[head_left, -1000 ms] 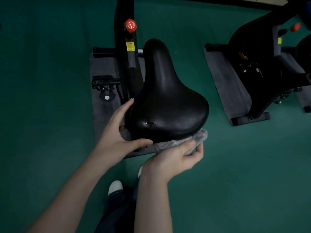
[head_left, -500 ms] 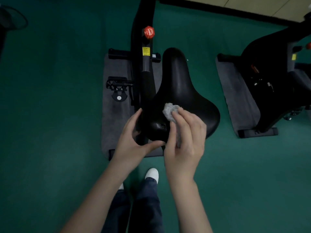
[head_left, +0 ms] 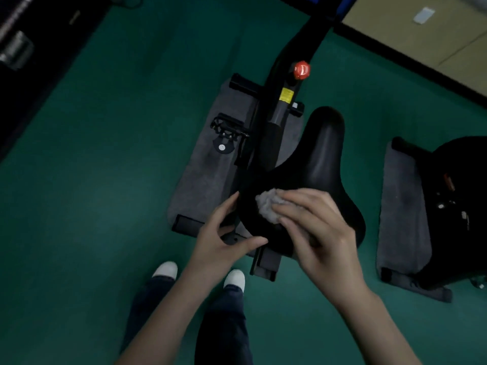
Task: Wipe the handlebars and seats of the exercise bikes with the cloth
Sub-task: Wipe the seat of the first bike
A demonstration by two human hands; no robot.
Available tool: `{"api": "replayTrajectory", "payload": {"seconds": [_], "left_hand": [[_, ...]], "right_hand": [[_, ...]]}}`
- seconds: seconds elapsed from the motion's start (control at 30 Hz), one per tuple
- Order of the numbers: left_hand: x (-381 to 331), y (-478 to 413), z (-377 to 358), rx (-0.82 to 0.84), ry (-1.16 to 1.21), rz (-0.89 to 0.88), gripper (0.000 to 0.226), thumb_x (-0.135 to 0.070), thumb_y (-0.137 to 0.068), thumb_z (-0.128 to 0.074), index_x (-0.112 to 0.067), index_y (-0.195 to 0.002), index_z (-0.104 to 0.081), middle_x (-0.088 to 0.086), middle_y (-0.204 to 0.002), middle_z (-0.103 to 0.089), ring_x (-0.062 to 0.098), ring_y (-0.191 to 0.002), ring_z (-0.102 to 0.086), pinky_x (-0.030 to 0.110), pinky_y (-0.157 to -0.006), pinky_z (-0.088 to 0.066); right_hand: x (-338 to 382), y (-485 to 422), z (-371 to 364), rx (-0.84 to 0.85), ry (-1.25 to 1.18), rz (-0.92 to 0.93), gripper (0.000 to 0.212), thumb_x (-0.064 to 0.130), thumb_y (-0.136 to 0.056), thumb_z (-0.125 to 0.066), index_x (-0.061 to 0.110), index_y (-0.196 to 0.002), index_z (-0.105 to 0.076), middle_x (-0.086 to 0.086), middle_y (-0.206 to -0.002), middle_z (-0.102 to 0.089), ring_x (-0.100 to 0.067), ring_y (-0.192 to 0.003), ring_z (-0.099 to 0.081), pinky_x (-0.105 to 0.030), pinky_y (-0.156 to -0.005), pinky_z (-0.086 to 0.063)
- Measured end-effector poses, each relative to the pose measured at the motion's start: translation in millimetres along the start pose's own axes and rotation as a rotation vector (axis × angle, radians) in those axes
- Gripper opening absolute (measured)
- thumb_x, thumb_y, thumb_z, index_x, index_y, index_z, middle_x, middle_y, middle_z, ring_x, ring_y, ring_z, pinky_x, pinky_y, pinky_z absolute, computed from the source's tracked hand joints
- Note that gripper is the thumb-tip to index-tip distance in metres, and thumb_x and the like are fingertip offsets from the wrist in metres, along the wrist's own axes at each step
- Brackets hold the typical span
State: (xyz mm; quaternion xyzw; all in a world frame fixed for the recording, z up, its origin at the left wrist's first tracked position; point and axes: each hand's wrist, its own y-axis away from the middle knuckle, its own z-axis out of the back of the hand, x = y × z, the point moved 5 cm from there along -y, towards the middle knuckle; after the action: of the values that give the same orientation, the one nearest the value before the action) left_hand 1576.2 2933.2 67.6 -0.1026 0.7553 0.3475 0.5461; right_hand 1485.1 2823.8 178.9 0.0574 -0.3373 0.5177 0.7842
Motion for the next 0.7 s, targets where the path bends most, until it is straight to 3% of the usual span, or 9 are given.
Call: {"api": "replayTrajectory", "payload": {"seconds": [0.13, 0.23, 0.37, 0.47, 0.57, 0.63, 0.7], "left_hand": [[2.3, 14.0, -7.3, -0.104, 0.062, -0.016, 0.084, -0.035, -0.056, -0.081, -0.031, -0.133, -0.049, -0.012, -0.132, -0.058, 0.000, -0.120, -0.053, 0.013, -0.092, -0.043], [7.9, 26.2, -19.1, -0.180, 0.069, 0.013, 0.087, -0.044, -0.051, -0.080, -0.038, -0.131, -0.045, -0.020, -0.134, -0.052, -0.011, -0.120, -0.047, 0.003, -0.091, -0.038], [18.7, 39.0, -42.9, -0.252, 0.027, 0.046, 0.081, -0.048, -0.056, -0.088, -0.051, -0.124, -0.045, -0.025, -0.134, -0.044, -0.014, -0.125, -0.036, -0.001, -0.094, -0.030], [21.9, 43.8, -63.7, -0.335, 0.041, 0.037, 0.065, -0.055, -0.052, -0.076, -0.053, -0.112, -0.049, -0.039, -0.120, -0.046, -0.015, -0.121, -0.037, 0.002, -0.096, -0.029], [25.0, 46.1, -79.1, -0.414, 0.168, 0.002, 0.057, -0.053, -0.054, -0.075, -0.039, -0.107, -0.059, -0.024, -0.112, -0.057, -0.001, -0.115, -0.050, 0.015, -0.099, -0.038], [27.9, 46.3, -84.3, -0.439, 0.253, -0.024, 0.053, -0.034, -0.062, -0.087, -0.026, -0.109, -0.064, -0.009, -0.114, -0.063, 0.006, -0.114, -0.055, 0.020, -0.099, -0.040], [30.6, 46.6, -87.8, -0.448, 0.364, -0.018, 0.046, -0.016, -0.067, -0.084, -0.019, -0.109, -0.066, -0.002, -0.114, -0.068, 0.005, -0.110, -0.059, 0.018, -0.097, -0.041]], "right_hand": [[2.5, -20.0, -4.8, 0.095, -0.038, 0.065, 0.016, 0.002, -0.088, -0.065, 0.002, -0.101, -0.072, -0.005, -0.109, -0.067, -0.022, -0.105, -0.057, -0.026, -0.094, -0.044], [3.2, -18.6, -2.5, 0.229, -0.112, 0.174, 0.015, 0.002, -0.087, -0.065, 0.002, -0.100, -0.073, -0.003, -0.107, -0.067, -0.021, -0.106, -0.058, -0.027, -0.093, -0.045], [-1.7, -11.1, 5.9, 0.347, -0.142, 0.306, 0.014, 0.002, -0.086, -0.065, 0.002, -0.098, -0.073, -0.003, -0.107, -0.067, -0.021, -0.108, -0.058, -0.031, -0.093, -0.045], [2.2, -11.6, 1.0, 0.466, -0.123, 0.418, 0.014, 0.004, -0.087, -0.064, 0.001, -0.097, -0.073, -0.006, -0.107, -0.067, -0.024, -0.108, -0.058, -0.037, -0.092, -0.046], [14.7, -23.6, -12.1, 0.642, -0.078, 0.541, 0.013, 0.006, -0.089, -0.064, 0.000, -0.096, -0.073, -0.007, -0.105, -0.068, -0.026, -0.104, -0.059, -0.039, -0.090, -0.047], [24.7, -38.9, -25.2, 0.790, -0.014, 0.610, 0.011, 0.006, -0.088, -0.064, 0.000, -0.093, -0.073, -0.006, -0.101, -0.069, -0.025, -0.100, -0.058, -0.037, -0.089, -0.047], [31.3, -59.9, -43.0, 0.914, 0.062, 0.604, 0.011, 0.008, -0.089, -0.064, 0.004, -0.090, -0.073, -0.005, -0.097, -0.070, -0.024, -0.097, -0.059, -0.034, -0.089, -0.046]]}}
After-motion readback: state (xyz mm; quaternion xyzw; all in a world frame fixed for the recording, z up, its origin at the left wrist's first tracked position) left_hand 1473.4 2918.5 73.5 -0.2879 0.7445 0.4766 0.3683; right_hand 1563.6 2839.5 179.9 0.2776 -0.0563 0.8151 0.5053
